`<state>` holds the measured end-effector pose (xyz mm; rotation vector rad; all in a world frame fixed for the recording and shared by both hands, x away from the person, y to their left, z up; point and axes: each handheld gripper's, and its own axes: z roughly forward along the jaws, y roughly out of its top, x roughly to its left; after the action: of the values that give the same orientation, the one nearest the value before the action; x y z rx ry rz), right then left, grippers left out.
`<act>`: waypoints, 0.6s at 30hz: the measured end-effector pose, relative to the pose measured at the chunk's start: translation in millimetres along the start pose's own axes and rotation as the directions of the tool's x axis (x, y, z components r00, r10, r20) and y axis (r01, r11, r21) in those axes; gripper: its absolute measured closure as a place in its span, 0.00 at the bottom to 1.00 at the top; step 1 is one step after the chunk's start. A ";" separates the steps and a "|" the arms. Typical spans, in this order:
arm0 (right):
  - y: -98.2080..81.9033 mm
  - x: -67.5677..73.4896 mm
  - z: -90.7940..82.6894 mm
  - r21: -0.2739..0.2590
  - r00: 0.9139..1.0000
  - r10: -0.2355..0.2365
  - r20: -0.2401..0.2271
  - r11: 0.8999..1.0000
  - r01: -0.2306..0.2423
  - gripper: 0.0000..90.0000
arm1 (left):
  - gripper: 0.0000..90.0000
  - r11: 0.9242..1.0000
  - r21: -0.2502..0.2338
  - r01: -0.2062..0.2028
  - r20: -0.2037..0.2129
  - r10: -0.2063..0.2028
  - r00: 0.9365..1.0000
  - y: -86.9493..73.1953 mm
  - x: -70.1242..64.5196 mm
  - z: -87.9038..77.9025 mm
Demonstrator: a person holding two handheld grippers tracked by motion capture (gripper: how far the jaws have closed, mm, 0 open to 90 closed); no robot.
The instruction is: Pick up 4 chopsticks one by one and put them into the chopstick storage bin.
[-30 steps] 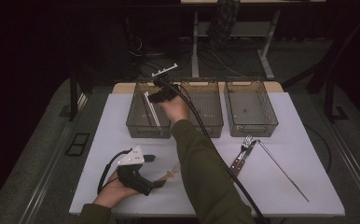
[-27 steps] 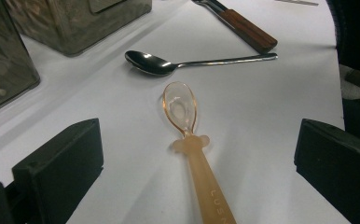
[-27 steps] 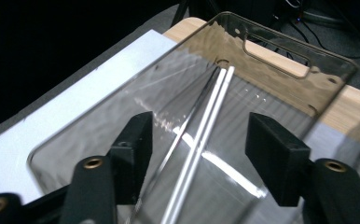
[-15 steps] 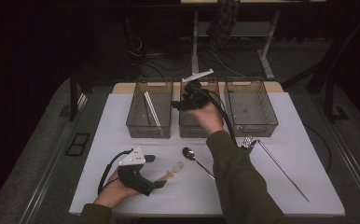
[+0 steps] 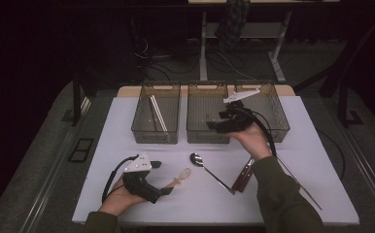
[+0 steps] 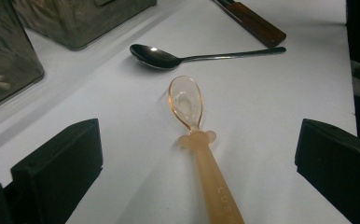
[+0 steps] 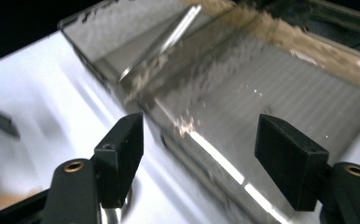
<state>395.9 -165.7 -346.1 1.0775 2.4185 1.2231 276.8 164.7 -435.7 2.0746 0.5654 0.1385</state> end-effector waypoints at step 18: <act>-88.5 -32.0 -75.0 0.126 0.996 0.044 0.080 0.991 -0.054 0.36 | 0.00 1.000 0.000 -0.002 -0.007 0.002 1.000 -0.7 1.0 0.1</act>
<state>336.4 -267.2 -371.0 1.2031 2.4536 1.0325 277.5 165.3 -436.5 2.0758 0.5675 0.1463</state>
